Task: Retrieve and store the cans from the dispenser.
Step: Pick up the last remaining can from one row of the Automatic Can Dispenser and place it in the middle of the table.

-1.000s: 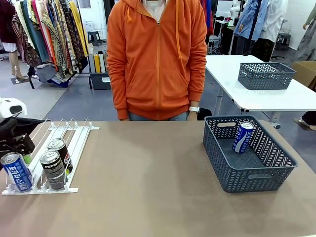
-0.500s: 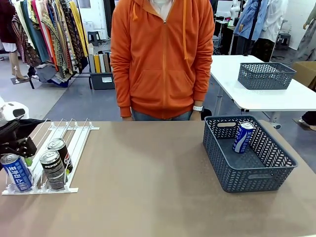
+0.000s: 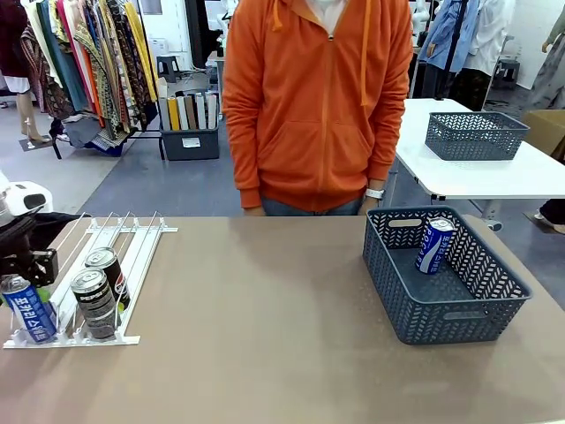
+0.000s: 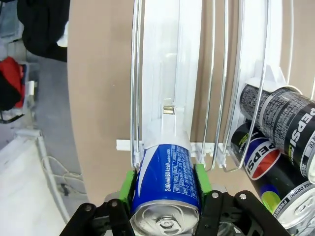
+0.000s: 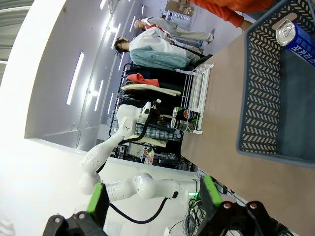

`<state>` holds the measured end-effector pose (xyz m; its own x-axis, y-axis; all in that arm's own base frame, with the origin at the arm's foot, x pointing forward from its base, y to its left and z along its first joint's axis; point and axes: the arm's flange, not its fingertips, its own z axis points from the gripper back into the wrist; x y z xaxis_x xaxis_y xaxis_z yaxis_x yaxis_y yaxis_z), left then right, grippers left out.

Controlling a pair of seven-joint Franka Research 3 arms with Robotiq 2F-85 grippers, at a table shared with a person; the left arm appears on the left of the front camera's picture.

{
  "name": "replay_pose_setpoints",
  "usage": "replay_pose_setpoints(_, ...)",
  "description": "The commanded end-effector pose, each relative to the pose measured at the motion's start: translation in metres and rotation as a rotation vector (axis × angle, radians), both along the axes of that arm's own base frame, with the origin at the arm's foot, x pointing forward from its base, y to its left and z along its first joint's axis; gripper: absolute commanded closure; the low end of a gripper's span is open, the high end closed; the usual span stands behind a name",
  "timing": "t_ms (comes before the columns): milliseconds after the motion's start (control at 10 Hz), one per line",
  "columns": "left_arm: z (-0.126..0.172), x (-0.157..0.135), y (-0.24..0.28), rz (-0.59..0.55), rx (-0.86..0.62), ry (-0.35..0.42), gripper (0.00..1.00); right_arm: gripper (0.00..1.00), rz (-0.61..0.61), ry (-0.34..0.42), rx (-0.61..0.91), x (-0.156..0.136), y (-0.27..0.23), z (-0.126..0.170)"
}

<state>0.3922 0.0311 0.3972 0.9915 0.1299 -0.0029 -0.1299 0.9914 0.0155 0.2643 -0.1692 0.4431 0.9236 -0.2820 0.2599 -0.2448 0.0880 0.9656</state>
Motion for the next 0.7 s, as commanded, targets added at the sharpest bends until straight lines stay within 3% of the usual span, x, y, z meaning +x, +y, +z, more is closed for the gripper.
replay_pose_setpoints(0, 0.004, 0.0, 0.002, -0.009, -0.013, 0.006, 1.0, 0.0, -0.003, -0.009, 0.011, 0.001, 0.0, 0.005)
replay_pose_setpoints(300, 0.013, -0.001, -0.003, -0.025, -0.012, -0.018, 1.0, 0.0, -0.003, -0.009, 0.011, 0.001, 0.0, 0.005)
replay_pose_setpoints(400, 0.031, -0.007, -0.006, -0.033, -0.016, -0.046, 1.0, 0.0, -0.003, -0.009, 0.011, 0.001, 0.0, 0.005)
replay_pose_setpoints(600, 0.099, -0.028, -0.011, -0.066, -0.022, -0.14, 1.0, 0.0, -0.003, -0.009, 0.011, 0.001, 0.0, 0.005)
